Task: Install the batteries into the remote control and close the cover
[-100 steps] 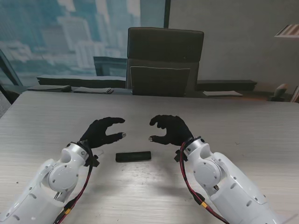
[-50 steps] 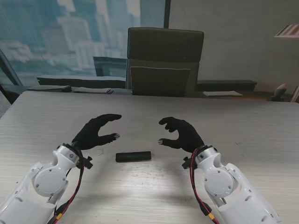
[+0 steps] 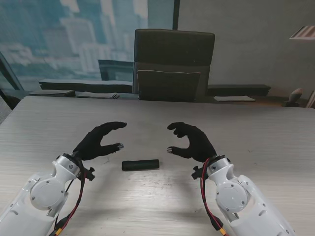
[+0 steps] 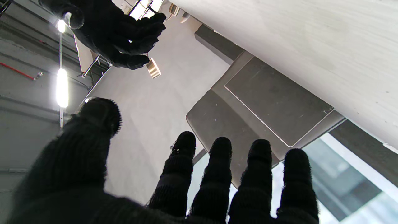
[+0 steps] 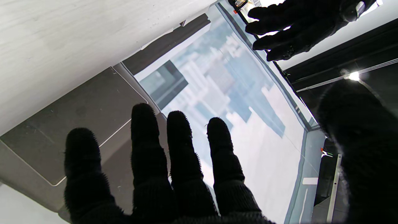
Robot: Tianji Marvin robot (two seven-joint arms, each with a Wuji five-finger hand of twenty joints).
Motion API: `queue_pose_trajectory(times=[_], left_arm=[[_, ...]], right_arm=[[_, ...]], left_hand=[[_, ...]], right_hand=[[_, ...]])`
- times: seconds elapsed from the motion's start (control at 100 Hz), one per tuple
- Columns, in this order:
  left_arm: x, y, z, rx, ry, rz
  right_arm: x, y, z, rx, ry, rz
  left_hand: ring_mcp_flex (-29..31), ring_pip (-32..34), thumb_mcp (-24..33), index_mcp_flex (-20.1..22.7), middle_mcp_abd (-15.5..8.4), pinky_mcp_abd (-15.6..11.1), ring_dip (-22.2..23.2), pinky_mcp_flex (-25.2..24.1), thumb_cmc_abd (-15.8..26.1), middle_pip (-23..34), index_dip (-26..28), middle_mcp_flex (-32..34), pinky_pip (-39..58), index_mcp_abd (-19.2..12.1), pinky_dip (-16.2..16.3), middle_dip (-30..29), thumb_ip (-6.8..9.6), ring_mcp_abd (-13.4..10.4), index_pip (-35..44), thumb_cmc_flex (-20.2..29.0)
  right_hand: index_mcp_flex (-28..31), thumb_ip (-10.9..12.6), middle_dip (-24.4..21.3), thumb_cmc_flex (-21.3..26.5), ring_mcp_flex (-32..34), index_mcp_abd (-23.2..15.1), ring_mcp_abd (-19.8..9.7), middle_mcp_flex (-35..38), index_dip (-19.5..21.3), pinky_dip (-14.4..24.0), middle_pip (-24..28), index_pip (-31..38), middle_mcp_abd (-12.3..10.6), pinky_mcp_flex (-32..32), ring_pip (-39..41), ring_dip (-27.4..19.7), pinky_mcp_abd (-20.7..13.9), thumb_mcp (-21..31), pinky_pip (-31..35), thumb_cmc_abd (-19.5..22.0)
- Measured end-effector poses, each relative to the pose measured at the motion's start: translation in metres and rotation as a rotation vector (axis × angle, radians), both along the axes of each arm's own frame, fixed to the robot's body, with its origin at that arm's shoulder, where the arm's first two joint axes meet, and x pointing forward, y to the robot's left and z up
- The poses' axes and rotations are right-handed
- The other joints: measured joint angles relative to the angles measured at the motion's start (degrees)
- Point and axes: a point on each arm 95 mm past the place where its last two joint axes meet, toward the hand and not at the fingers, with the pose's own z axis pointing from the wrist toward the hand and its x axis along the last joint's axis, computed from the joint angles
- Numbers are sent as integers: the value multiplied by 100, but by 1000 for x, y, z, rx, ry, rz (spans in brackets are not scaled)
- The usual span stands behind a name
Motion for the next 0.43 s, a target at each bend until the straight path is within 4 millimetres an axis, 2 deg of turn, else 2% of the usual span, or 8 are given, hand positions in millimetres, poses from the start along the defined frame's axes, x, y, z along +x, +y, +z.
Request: queue_pose_trajectory(times=[0.43], left_arm=[[1, -2, -2, 23, 12, 15]], right_arm=[[-4, 1, 4, -5, -39, 2]], left_hand=[[0, -2, 2, 0, 1, 0, 0, -5, 3, -54, 0, 0, -88, 0, 79, 0, 0, 0, -2, 0]], right_hand=[[18, 0, 0, -58, -2, -2, 0, 3, 0, 200, 1, 1, 0, -60, 99, 5, -62, 66, -76, -6]])
